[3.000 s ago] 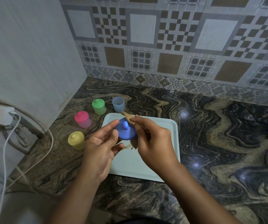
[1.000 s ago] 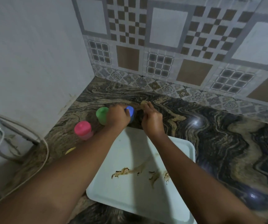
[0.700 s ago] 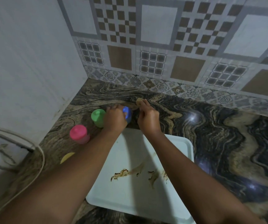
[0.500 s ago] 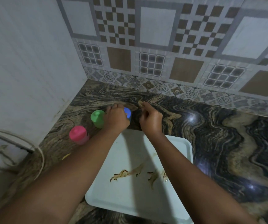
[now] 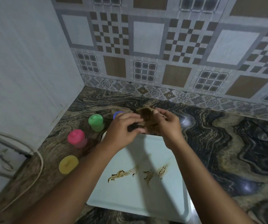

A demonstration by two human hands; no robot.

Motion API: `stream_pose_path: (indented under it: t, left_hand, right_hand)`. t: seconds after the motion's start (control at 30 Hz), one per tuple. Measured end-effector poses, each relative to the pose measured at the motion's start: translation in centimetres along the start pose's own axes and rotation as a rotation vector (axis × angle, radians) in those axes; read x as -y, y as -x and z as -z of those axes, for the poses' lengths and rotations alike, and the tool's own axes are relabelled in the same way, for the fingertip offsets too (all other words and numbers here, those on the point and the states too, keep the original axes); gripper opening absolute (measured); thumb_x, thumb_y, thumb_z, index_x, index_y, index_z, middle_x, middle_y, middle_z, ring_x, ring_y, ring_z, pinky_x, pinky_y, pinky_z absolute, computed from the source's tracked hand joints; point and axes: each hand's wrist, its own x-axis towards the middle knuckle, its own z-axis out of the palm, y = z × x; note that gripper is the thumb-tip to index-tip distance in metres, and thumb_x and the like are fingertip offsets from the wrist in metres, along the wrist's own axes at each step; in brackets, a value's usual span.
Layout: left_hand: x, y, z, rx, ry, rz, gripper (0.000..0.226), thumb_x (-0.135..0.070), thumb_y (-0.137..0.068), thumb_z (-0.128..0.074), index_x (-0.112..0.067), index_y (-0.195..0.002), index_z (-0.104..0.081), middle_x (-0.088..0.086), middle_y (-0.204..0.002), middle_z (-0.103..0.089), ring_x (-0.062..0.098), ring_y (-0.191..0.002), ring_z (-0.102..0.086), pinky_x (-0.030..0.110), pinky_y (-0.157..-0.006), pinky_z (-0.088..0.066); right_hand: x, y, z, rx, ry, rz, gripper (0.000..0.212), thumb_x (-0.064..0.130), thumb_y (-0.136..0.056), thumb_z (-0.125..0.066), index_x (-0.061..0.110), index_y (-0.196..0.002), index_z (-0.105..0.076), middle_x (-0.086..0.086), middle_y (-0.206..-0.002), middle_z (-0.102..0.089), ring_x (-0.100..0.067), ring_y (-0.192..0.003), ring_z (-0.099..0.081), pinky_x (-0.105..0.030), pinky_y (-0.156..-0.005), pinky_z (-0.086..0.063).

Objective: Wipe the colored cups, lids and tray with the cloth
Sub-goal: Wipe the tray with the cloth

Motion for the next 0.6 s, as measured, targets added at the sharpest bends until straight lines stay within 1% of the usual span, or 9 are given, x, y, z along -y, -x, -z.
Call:
stream_pose_path:
  t: [0.07,0.17,0.27,0.33,0.4,0.43,0.47,0.53,0.6]
  left_hand:
    - [-1.1,1.5,0.0,0.008,0.052,-0.025,0.029,-0.030,-0.078,-0.082,-0.023,-0.105,-0.078,-0.008,-0.114,-0.070,0.012,-0.107,-0.059,0.020,-0.097,-0.042]
    - [-2.7,3.1,0.0,-0.028,0.048,-0.048,0.018,-0.023,-0.079,-0.082,-0.020,-0.096,-0.079,-0.009,-0.105,-0.072,0.011,-0.101,-0.061,0.014,-0.093,-0.042]
    - [-4.2,4.6,0.5,-0.009,0.092,-0.006,0.011,-0.019,-0.080,-0.079,-0.019,-0.090,-0.076,-0.008,-0.098,-0.070,0.006,-0.097,-0.062,0.016,-0.088,-0.045]
    - [-5.1,5.6,0.9,0.028,0.139,0.049,0.013,-0.024,-0.083,-0.076,-0.020,-0.095,-0.073,-0.010,-0.098,-0.069,0.001,-0.094,-0.062,0.013,-0.083,-0.045]
    - [-6.0,6.6,1.3,0.062,0.187,0.142,0.018,-0.030,-0.086,-0.074,-0.025,-0.103,-0.073,-0.016,-0.100,-0.070,-0.002,-0.090,-0.064,0.008,-0.073,-0.044]
    - [-6.5,7.1,1.5,0.068,0.204,0.174,0.018,-0.031,-0.086,-0.074,-0.029,-0.104,-0.073,-0.017,-0.100,-0.071,-0.003,-0.087,-0.065,0.007,-0.069,-0.044]
    - [-6.7,7.5,1.5,0.063,0.206,0.188,0.017,-0.030,-0.085,-0.075,-0.030,-0.102,-0.073,-0.018,-0.098,-0.071,-0.002,-0.085,-0.066,0.007,-0.068,-0.045]
    - [-7.0,8.2,1.5,0.018,0.157,0.161,0.014,-0.028,-0.083,-0.077,-0.028,-0.096,-0.075,-0.017,-0.094,-0.071,-0.002,-0.086,-0.066,0.007,-0.074,-0.045]
    - [-7.2,8.7,1.6,-0.032,0.108,0.111,0.011,-0.022,-0.083,-0.077,-0.023,-0.094,-0.075,-0.016,-0.091,-0.069,-0.004,-0.088,-0.063,0.003,-0.074,-0.040]
  right_hand:
    - [0.8,1.6,0.7,0.065,-0.039,-0.032,0.023,0.022,-0.100,-0.063,0.008,-0.118,-0.065,-0.025,-0.102,-0.072,-0.038,-0.086,-0.071,-0.050,-0.076,-0.062]
    - [1.6,4.1,1.4,0.152,-0.026,-0.048,0.025,0.023,-0.101,-0.062,0.005,-0.118,-0.066,-0.030,-0.103,-0.072,-0.039,-0.087,-0.072,-0.051,-0.082,-0.061]
    - [2.2,6.6,2.2,0.253,-0.021,-0.059,0.026,0.020,-0.101,-0.061,0.003,-0.120,-0.066,-0.027,-0.102,-0.072,-0.036,-0.088,-0.072,-0.043,-0.081,-0.061]
    - [2.7,8.0,2.9,0.379,-0.071,-0.086,0.028,0.009,-0.099,-0.060,0.000,-0.125,-0.064,-0.026,-0.110,-0.072,-0.036,-0.095,-0.072,-0.040,-0.082,-0.060]
    - [2.8,9.1,3.5,0.468,-0.122,-0.115,0.036,-0.008,-0.093,-0.058,-0.002,-0.129,-0.062,-0.027,-0.115,-0.070,-0.037,-0.100,-0.071,-0.039,-0.086,-0.060]
    - [2.8,9.5,3.7,0.480,-0.122,-0.122,0.040,-0.014,-0.091,-0.057,-0.002,-0.129,-0.061,-0.026,-0.114,-0.070,-0.036,-0.098,-0.072,-0.038,-0.086,-0.060]
    - [2.7,9.9,3.7,0.479,-0.110,-0.125,0.042,-0.017,-0.091,-0.055,-0.003,-0.130,-0.060,-0.026,-0.113,-0.071,-0.036,-0.096,-0.073,-0.038,-0.084,-0.061]
    - [2.6,10.6,3.4,0.475,-0.071,-0.113,0.036,-0.015,-0.093,-0.057,-0.003,-0.127,-0.062,-0.026,-0.107,-0.073,-0.038,-0.095,-0.073,-0.041,-0.085,-0.062]
    - [2.6,11.3,3.3,0.464,-0.035,-0.103,0.030,-0.008,-0.094,-0.061,-0.003,-0.123,-0.065,-0.023,-0.095,-0.075,-0.039,-0.094,-0.072,-0.047,-0.088,-0.061]
